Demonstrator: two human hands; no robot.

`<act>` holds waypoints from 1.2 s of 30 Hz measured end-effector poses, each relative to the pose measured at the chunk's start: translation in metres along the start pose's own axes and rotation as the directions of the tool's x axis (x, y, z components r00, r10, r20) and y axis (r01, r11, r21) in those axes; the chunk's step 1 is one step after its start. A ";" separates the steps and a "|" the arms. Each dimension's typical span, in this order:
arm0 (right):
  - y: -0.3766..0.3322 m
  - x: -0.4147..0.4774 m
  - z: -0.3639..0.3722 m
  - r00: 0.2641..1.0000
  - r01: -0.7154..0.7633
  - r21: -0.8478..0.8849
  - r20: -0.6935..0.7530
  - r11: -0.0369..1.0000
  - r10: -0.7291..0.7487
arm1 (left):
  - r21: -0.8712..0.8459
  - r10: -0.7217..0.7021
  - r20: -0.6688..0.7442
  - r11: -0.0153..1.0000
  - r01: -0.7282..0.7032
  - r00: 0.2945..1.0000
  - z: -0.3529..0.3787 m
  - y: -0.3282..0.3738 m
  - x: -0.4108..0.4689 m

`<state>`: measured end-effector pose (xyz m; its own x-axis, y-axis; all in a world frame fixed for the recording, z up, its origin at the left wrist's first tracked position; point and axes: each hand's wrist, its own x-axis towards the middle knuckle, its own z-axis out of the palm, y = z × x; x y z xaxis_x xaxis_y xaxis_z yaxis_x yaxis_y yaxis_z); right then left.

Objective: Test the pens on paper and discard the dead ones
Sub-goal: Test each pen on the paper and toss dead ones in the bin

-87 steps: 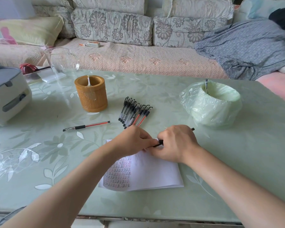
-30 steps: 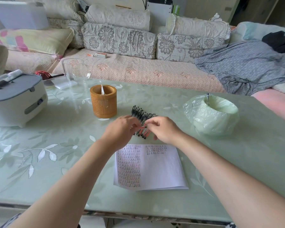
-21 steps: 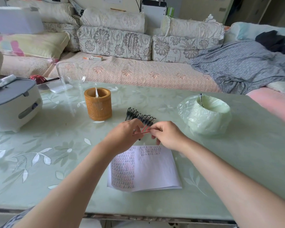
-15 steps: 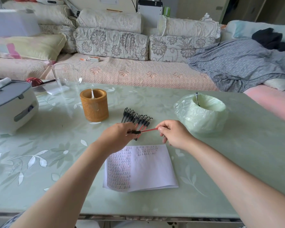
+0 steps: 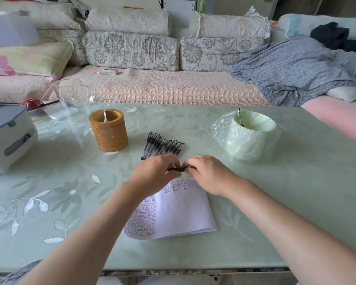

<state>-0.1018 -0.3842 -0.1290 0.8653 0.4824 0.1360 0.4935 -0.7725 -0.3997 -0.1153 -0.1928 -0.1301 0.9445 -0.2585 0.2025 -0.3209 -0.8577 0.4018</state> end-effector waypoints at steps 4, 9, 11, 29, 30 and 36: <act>0.010 -0.004 0.002 1.000 -0.027 -0.011 -0.008 1.000 0.027 | -0.044 -0.058 0.064 0.997 0.061 0.996 -0.002 -0.007 0.002; 0.015 -0.009 0.004 1.000 -0.011 -0.029 -0.028 1.000 0.011 | -0.059 -0.059 0.136 0.996 0.068 0.989 0.003 -0.010 0.003; 0.015 -0.009 0.006 0.999 0.009 -0.058 -0.032 0.998 -0.011 | -0.064 -0.038 0.138 0.997 0.047 0.990 0.004 -0.009 0.002; 0.003 0.000 0.022 0.986 0.128 -0.263 -0.075 0.956 -0.152 | -0.271 0.041 0.062 0.962 -0.022 0.997 0.010 -0.018 0.000; 0.003 0.000 0.022 0.987 0.118 -0.287 -0.075 0.950 -0.145 | -0.277 0.033 0.070 0.961 -0.012 0.997 0.010 -0.018 0.000; -0.001 -0.002 0.013 1.000 -0.007 -0.198 -0.008 0.980 0.005 | -0.257 0.044 0.074 0.966 -0.023 0.996 0.008 -0.018 -0.001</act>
<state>-0.1054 -0.3792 -0.1407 0.8686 0.4751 0.1410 0.4953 -0.8422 -0.2133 -0.1103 -0.1810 -0.1447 0.9321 -0.3283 0.1531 -0.3501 -0.7081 0.6132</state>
